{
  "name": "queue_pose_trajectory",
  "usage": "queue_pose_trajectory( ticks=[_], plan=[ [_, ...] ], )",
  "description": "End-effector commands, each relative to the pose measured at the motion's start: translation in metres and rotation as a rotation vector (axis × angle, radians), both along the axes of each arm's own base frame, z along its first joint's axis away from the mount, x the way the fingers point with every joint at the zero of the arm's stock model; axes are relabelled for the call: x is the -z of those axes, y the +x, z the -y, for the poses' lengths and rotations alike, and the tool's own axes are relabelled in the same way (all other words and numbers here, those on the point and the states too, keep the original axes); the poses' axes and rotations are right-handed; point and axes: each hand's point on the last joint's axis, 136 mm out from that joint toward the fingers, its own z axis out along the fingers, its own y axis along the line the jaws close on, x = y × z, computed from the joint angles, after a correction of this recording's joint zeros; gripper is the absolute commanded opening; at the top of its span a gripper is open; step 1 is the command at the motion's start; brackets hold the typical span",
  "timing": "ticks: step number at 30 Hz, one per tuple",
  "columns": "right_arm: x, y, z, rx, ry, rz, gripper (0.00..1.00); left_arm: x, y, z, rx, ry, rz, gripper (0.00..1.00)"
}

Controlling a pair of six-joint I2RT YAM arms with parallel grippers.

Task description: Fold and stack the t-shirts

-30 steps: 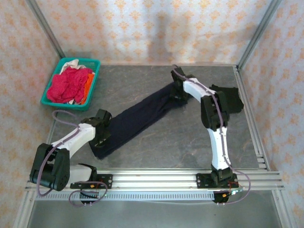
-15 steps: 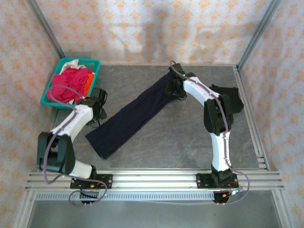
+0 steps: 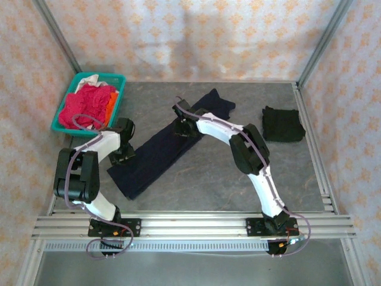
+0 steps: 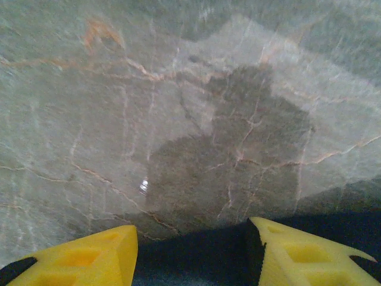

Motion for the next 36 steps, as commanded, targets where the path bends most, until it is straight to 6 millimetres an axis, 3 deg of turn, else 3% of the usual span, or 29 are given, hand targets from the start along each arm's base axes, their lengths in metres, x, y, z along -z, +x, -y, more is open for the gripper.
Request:
queue_pose_trajectory(
  ticks=[1,9,16,19,22,30,34,36],
  plan=[
    [0.012,0.027,0.037,0.105,-0.045,-0.037,0.43,0.012,-0.011,0.005,-0.026,-0.050,-0.020,0.51],
    [0.033,0.054,0.100,0.174,-0.060,-0.108,0.43,0.025,-0.043,0.043,-0.019,-0.158,-0.066,0.52],
    [0.034,0.087,0.123,0.171,-0.064,-0.129,0.44,0.026,-0.061,0.097,0.026,-0.227,-0.047,0.52],
    [0.034,0.102,0.119,0.161,-0.043,-0.129,0.44,0.024,-0.064,0.119,0.039,-0.250,-0.028,0.52],
    [0.035,0.112,0.103,0.138,0.017,-0.140,0.44,0.024,-0.069,0.141,0.077,-0.255,-0.021,0.52],
    [0.046,0.118,0.065,0.110,0.151,-0.147,0.44,0.026,-0.056,0.202,0.179,-0.282,-0.011,0.52],
    [0.037,0.117,0.061,0.097,0.170,-0.143,0.44,0.019,-0.052,0.234,0.244,-0.292,0.003,0.52],
    [0.026,0.113,0.061,0.074,0.167,-0.142,0.44,0.016,-0.052,0.237,0.254,-0.285,0.010,0.51]
  ],
)
